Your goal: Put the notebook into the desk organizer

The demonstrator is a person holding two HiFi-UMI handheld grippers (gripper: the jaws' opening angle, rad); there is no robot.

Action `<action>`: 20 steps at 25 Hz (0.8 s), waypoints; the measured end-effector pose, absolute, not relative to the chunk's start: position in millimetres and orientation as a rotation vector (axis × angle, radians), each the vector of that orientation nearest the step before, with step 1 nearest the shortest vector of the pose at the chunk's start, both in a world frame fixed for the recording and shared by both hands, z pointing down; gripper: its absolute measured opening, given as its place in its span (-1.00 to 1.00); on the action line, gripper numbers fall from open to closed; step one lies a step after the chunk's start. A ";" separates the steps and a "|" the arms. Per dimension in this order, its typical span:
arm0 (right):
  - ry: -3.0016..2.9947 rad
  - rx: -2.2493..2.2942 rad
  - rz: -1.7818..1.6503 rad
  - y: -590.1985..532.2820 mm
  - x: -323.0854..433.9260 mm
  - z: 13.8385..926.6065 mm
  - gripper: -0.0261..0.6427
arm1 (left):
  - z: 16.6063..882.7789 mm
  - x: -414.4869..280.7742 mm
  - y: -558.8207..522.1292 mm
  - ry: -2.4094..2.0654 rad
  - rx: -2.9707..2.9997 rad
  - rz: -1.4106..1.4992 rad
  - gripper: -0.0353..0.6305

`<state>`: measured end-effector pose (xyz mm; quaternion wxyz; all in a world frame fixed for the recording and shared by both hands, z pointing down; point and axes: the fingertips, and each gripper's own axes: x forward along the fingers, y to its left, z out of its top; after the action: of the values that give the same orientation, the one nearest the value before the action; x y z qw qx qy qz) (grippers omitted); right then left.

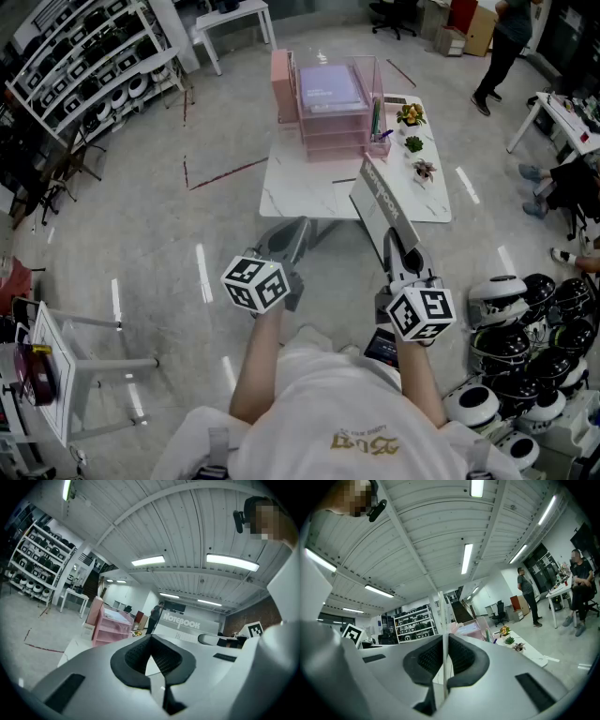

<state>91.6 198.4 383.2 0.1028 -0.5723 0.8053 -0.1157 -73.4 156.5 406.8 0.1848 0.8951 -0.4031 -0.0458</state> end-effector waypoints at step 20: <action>2.328 -1.689 -0.367 213.4 114.9 382.7 -0.86 | 411.5 -56.4 169.2 -1.109 2.521 -0.102 -0.85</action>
<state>114.9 213.4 382.7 0.1210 -0.5782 0.7970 -0.1257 -56.4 169.2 411.5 0.1915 0.8977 -0.3951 -0.0363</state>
